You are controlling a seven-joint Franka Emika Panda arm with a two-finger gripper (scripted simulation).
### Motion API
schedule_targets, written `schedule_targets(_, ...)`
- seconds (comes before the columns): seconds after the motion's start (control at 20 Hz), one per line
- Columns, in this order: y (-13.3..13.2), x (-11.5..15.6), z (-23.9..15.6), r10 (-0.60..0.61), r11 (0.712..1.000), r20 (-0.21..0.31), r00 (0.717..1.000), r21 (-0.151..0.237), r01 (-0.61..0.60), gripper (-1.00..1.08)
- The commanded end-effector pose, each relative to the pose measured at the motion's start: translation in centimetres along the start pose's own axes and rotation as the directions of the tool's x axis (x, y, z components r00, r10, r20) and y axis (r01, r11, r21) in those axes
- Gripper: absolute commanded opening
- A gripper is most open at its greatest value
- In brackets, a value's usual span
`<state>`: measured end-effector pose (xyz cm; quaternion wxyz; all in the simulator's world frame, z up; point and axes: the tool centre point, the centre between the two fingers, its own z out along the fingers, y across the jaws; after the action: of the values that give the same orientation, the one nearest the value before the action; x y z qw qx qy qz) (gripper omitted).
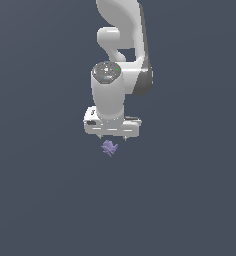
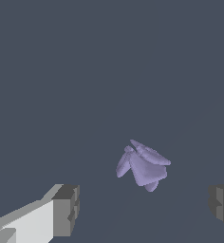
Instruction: Pick up the object and move it to a goal position.
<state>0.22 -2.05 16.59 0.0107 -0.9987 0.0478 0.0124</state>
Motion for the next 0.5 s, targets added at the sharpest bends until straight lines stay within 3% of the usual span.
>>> schedule_targets(0.0,0.0,-0.1,0.2,0.005,1.000,0.001,1.000,0.000,-0.005,1.00)
schedule_targets(0.45,0.5,-0.5,2.0,0.107,0.994,-0.005,0.994,-0.001,-0.107,1.00)
